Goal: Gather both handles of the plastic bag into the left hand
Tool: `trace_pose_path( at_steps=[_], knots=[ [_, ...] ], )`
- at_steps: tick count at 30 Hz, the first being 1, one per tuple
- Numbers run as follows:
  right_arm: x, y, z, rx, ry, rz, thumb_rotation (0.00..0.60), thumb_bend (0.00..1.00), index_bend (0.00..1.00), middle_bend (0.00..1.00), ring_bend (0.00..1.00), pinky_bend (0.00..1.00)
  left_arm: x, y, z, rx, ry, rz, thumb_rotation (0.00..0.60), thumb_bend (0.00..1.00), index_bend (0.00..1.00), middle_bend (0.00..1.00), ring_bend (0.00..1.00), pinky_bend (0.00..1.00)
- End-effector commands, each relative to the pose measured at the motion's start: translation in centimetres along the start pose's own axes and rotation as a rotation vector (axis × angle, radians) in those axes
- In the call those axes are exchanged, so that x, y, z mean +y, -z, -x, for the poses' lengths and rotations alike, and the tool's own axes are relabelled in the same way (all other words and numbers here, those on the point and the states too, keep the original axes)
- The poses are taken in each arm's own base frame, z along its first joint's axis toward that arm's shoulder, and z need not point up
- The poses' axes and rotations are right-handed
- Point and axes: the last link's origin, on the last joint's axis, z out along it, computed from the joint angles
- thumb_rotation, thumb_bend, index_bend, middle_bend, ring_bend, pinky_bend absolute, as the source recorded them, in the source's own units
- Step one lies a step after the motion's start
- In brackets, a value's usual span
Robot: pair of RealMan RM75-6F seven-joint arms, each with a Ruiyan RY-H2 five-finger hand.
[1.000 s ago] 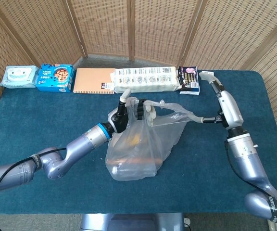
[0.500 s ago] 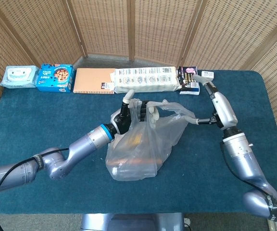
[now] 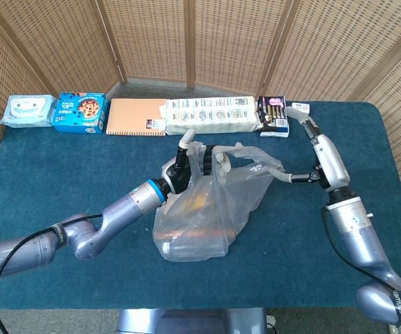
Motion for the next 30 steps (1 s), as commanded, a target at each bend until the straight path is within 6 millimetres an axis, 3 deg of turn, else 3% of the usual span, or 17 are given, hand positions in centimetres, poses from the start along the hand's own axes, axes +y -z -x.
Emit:
trace_pose_path(
  at_steps=[1, 11, 16, 26, 30],
  knots=[
    [0.1, 0.1, -0.3, 0.009, -0.003, 0.0, 0.6, 0.03, 0.05, 0.1, 0.01, 0.04, 0.0, 0.1, 0.1, -0.004, 0.005, -0.001, 0.0, 0.1, 0.57, 0.56, 0.55, 0.51],
    [1.7, 0.3, -3.7, 0.123, -0.007, 0.041, 0.6, 0.04, 0.05, 0.1, 0.01, 0.04, 0.8, 1.5, -0.2, -0.024, 0.038, -0.013, 0.0, 0.09, 0.57, 0.56, 0.55, 0.52],
    [3.4, -1.1, -5.3, 0.201, 0.001, 0.085, 0.6, 0.03, 0.05, 0.1, 0.01, 0.04, 1.1, 1.9, 0.6, -0.071, 0.105, -0.048, 0.0, 0.08, 0.57, 0.56, 0.56, 0.56],
    [5.8, -0.6, -6.4, 0.249, 0.029, 0.148, 0.6, 0.03, 0.05, 0.1, 0.01, 0.04, 2.2, 2.3, 1.8, -0.207, 0.268, -0.067, 0.0, 0.08, 0.57, 0.63, 0.67, 0.68],
    [6.8, -0.6, -6.6, 0.25, 0.072, 0.175, 0.6, 0.04, 0.05, 0.1, 0.01, 0.05, 2.9, 2.4, 1.9, -0.235, 0.299, -0.075, 0.0, 0.13, 0.57, 0.66, 0.69, 0.71]
  ],
)
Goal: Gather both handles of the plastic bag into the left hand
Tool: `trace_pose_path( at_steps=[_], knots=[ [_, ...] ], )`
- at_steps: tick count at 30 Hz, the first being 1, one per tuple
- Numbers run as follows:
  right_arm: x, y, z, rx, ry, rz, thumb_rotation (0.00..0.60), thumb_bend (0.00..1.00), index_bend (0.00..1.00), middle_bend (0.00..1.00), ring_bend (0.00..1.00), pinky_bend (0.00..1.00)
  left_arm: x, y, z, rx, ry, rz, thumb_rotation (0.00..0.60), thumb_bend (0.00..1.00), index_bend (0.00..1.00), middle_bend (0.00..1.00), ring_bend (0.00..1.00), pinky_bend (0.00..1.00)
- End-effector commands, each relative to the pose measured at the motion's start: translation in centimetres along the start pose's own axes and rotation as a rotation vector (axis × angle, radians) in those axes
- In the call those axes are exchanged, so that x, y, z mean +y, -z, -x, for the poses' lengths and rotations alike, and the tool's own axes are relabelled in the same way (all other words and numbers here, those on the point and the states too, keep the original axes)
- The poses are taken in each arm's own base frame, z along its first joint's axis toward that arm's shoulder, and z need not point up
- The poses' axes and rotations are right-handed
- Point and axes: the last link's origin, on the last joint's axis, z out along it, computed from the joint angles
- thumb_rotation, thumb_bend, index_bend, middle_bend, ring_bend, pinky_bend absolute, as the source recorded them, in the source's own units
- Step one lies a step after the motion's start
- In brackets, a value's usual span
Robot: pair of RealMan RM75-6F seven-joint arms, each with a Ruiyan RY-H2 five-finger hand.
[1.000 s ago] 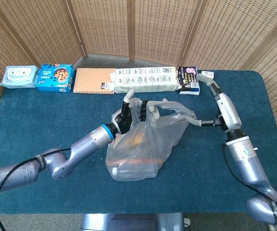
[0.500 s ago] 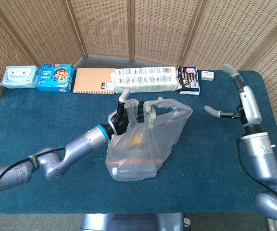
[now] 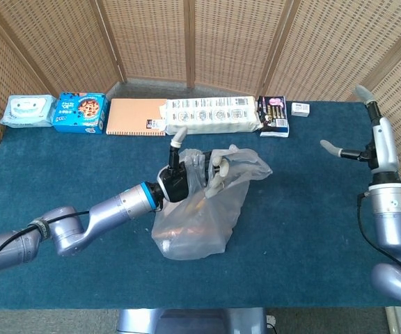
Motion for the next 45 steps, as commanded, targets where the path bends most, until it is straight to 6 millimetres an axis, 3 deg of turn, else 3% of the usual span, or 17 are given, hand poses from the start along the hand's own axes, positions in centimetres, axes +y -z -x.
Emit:
trace_pose_path(
  at_steps=[1, 11, 22, 25, 28, 34, 45],
  knots=[
    [1.0, 0.0, 0.0, -0.002, 0.05, 0.019, 0.6, 0.04, 0.05, 0.1, 0.01, 0.05, 0.8, 0.3, 0.5, -0.044, -0.001, -0.02, 0.0, 0.14, 0.57, 0.66, 0.7, 0.72],
    [4.4, 1.0, 0.7, -0.032, 0.271, 0.035, 0.6, 0.09, 0.12, 0.14, 0.1, 0.08, 2.0, 0.9, 1.1, -0.043, 0.01, 0.005, 0.0, 0.3, 0.59, 0.72, 0.77, 0.79],
    [8.1, 1.7, 1.5, -0.061, 0.464, 0.053, 0.6, 0.1, 0.16, 0.16, 0.15, 0.11, 3.3, 0.5, 2.3, 0.005, 0.028, 0.087, 0.0, 0.43, 0.7, 0.82, 0.87, 0.86],
    [9.2, 5.6, 0.4, -0.059, 0.483, 0.056, 0.6, 0.1, 0.18, 0.17, 0.17, 0.12, 3.8, 0.4, 3.0, 0.008, 0.021, 0.106, 0.004, 0.48, 0.72, 0.84, 0.9, 0.88],
    [9.8, 6.6, 0.0, -0.058, 0.504, 0.052, 0.6, 0.11, 0.19, 0.17, 0.17, 0.12, 4.3, 0.4, 3.6, 0.012, 0.003, 0.122, 0.053, 0.53, 0.74, 0.85, 0.91, 0.89],
    [10.3, 6.7, -0.4, -0.043, 0.549, 0.047, 0.6, 0.11, 0.2, 0.18, 0.18, 0.13, 5.4, 0.6, 4.9, 0.021, -0.038, 0.145, 0.182, 0.61, 0.77, 0.88, 0.93, 0.9],
    [11.6, 7.8, -1.0, -0.038, 0.57, 0.066, 0.6, 0.11, 0.21, 0.18, 0.18, 0.13, 8.5, 0.4, 8.3, 0.02, -0.088, 0.207, 0.228, 0.61, 0.79, 0.89, 0.94, 0.9]
  ],
)
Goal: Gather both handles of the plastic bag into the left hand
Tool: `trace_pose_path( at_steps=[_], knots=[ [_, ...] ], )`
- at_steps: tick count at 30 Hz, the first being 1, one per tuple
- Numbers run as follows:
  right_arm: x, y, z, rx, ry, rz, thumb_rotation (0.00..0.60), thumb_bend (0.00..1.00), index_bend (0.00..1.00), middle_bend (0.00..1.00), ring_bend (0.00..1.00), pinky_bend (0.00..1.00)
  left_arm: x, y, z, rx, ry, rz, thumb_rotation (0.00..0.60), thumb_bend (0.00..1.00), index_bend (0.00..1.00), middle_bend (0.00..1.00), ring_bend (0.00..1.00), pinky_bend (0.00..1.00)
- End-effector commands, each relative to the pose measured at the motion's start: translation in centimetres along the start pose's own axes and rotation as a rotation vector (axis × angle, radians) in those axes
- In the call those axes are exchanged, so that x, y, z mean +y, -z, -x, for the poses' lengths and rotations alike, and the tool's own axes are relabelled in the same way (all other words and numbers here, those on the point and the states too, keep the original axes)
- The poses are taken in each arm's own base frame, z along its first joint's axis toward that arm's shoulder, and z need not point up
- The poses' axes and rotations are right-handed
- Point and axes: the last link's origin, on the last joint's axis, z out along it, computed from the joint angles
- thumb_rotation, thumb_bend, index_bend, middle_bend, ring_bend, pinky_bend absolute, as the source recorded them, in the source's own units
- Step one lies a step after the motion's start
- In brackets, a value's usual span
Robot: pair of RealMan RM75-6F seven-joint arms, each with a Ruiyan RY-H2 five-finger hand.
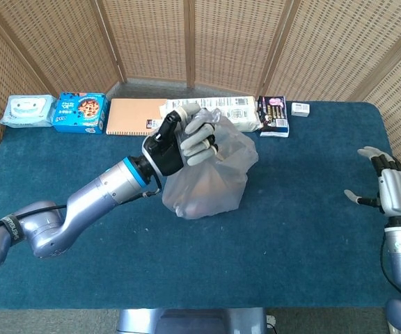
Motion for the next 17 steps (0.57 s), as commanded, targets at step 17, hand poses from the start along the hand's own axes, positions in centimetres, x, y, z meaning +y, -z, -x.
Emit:
trace_pose_path(
  at_steps=[17],
  knots=[
    [0.9, 0.9, -0.1, -0.001, 0.003, 0.025, 0.6, 0.12, 0.21, 0.19, 0.18, 0.13, 3.1, -1.3, 3.3, -0.002, -0.029, 0.062, 0.237, 0.61, 0.8, 0.9, 0.94, 0.9]
  ],
)
